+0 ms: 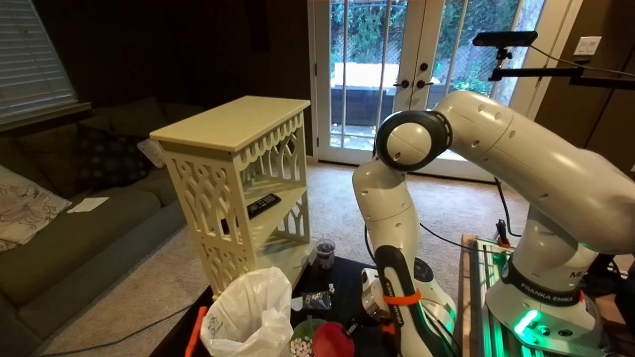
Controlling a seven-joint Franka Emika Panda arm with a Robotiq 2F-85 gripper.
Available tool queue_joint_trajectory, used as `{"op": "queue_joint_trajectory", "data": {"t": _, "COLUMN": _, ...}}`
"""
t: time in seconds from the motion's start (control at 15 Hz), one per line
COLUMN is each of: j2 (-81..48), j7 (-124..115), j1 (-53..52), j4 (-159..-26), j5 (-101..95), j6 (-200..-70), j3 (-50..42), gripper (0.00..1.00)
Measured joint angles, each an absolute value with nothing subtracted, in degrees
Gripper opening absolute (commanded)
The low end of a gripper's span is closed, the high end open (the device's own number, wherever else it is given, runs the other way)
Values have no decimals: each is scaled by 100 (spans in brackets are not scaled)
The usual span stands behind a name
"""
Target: Put the bowl on top of the shelf.
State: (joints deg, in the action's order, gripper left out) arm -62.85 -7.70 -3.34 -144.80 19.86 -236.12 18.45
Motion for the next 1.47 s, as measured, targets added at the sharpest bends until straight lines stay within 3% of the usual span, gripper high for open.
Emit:
{"op": "queue_joint_trajectory", "data": {"t": 0.8, "j2": -3472, "j7": -1998, "j1": 204, "j4": -15564, "j5": 2227, "j6": -22208, "j3": 2031, "gripper": 1}}
{"op": "queue_joint_trajectory", "data": {"t": 1.2, "j2": -3153, "j7": -2685, "j1": 49, "j4": -15610, "j5": 2289, "j6": -22072, "j3": 1738, "gripper": 1}}
{"op": "queue_joint_trajectory", "data": {"t": 1.47, "j2": -2316, "j7": -3201, "j1": 64, "j4": -15609, "j5": 2803, "j6": -21250, "j3": 1422, "gripper": 1}}
